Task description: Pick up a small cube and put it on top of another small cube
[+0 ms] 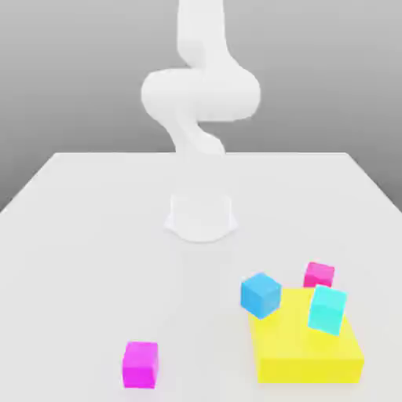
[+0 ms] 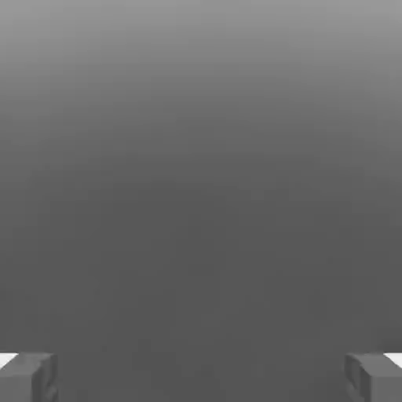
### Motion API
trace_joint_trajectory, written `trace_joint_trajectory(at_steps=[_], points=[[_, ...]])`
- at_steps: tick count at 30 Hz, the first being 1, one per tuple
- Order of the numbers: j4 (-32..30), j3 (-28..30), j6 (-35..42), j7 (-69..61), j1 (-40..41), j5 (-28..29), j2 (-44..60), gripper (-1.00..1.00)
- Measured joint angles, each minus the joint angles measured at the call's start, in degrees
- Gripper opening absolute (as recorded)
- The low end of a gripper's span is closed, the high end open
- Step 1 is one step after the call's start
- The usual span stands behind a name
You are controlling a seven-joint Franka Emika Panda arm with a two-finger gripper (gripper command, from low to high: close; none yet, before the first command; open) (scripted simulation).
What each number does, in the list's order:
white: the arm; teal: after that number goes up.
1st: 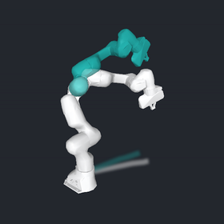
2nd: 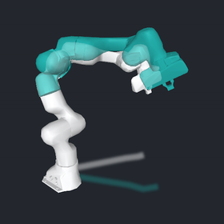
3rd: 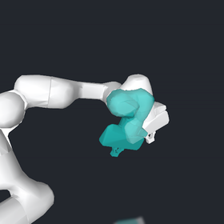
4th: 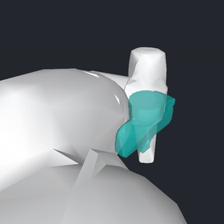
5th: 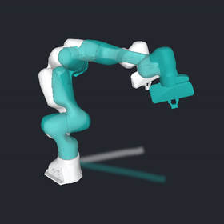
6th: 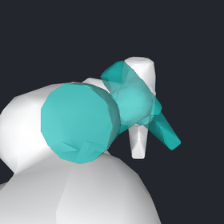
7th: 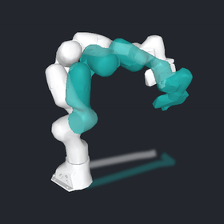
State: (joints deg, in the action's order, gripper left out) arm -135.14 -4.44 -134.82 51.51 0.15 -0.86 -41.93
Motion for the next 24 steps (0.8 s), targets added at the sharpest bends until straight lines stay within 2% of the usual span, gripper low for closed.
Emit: trace_joint_trajectory(at_steps=[15, 21, 24], points=[[-22.0, -27.9, -20.7, 39.2, -1.0, -4.3, 27.2, 0.0], [-30.4, -35.3, -28.6, 54.4, -4.3, -5.6, 37.6, 0.0], [-30.9, -35.8, -30.9, 59.6, -4.4, -1.7, 40.9, 0.0]])
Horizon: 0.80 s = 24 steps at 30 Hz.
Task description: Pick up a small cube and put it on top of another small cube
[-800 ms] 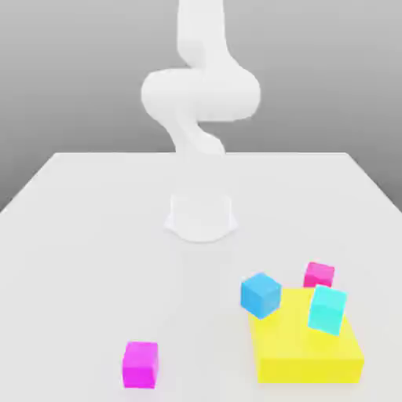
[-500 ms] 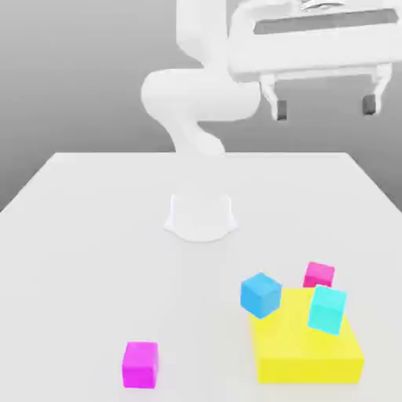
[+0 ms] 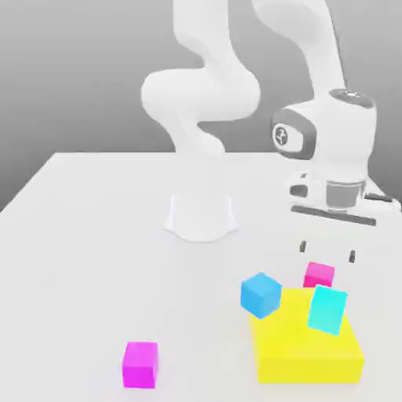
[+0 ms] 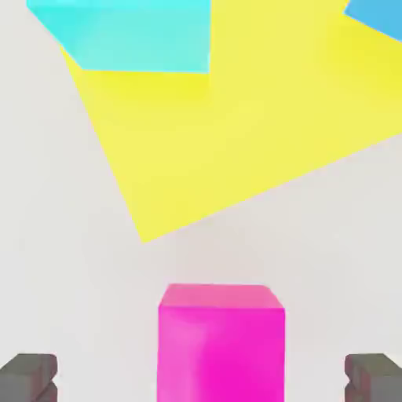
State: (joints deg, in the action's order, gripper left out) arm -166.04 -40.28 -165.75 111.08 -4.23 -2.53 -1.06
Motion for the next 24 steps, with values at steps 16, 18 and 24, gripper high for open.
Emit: trace_joint_trajectory(at_steps=[16, 18, 24], points=[[4.1, 28.6, -9.6, 27.8, -19.2, 37.4, 15.2, 0.0], [4.4, 32.4, -10.9, 29.5, -22.4, 39.7, 16.7, -1.0], [4.4, 33.2, -11.3, 29.8, -23.0, 40.2, 17.0, -1.0]])
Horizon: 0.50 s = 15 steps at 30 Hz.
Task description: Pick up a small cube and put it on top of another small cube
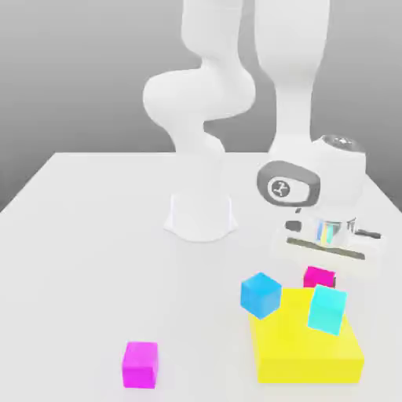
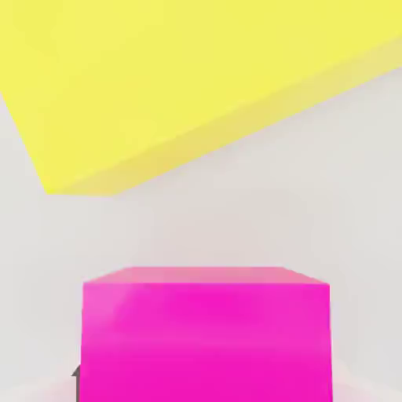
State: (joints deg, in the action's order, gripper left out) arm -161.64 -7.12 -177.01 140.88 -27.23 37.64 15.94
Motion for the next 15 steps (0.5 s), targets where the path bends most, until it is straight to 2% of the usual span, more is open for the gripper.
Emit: trace_joint_trajectory(at_steps=[2, 6, 11, 15], points=[[-0.1, -2.3, 0.8, -0.9, 2.0, -1.2, -0.9, -1.0], [-0.9, -10.4, 3.3, -6.0, 8.2, -8.3, -4.3, -1.0], [-2.3, -19.7, 6.2, -15.0, 14.4, -20.5, -9.1, -1.0], [-3.4, -23.8, 8.5, -22.8, 15.6, -31.1, -13.0, -1.0]])
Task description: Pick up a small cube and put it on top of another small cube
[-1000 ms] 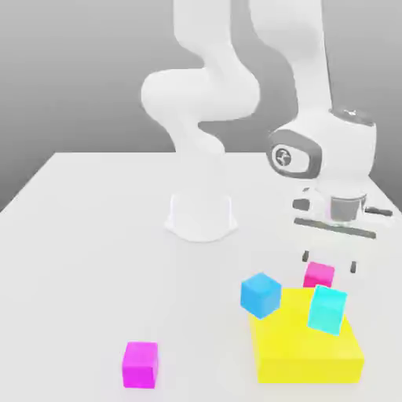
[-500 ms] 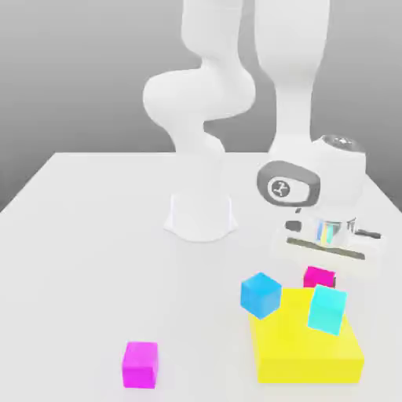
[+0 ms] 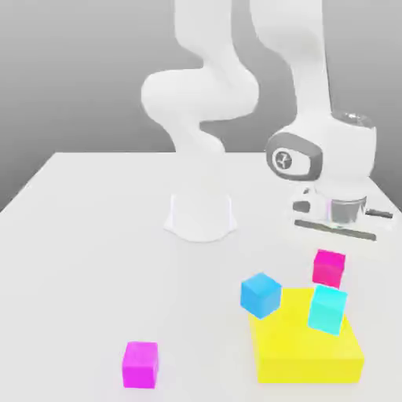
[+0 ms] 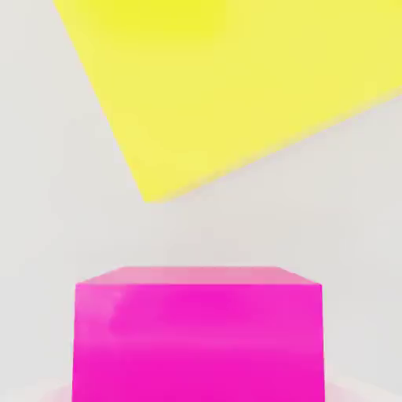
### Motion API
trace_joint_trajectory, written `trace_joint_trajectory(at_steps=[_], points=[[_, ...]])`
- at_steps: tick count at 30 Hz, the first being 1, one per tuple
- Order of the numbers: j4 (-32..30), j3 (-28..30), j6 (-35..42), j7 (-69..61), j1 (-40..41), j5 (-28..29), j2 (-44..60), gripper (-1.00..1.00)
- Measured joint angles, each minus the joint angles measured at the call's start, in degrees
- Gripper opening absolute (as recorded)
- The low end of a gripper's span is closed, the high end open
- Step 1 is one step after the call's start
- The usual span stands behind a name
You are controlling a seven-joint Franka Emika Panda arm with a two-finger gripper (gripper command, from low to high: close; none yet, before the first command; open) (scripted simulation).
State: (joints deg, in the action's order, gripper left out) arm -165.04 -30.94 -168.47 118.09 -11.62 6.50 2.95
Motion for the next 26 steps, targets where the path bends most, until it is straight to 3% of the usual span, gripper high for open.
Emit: trace_joint_trajectory(at_steps=[6, 16, 23, 24, 26], points=[[-1.5, -0.4, 3.9, -7.3, -1.2, -10.5, -5.4, -1.0], [4.3, 10.1, 25.7, 10.2, 12.6, -16.3, -21.5, -1.0], [3.1, 9.4, 15.2, 14.7, 15.8, -13.4, -12.1, -1.0], [3.0, 9.3, 14.2, 14.9, 15.8, -13.1, -11.2, 1.0], [3.0, 9.3, 14.2, 14.9, 15.8, -13.1, -11.2, 1.0]])
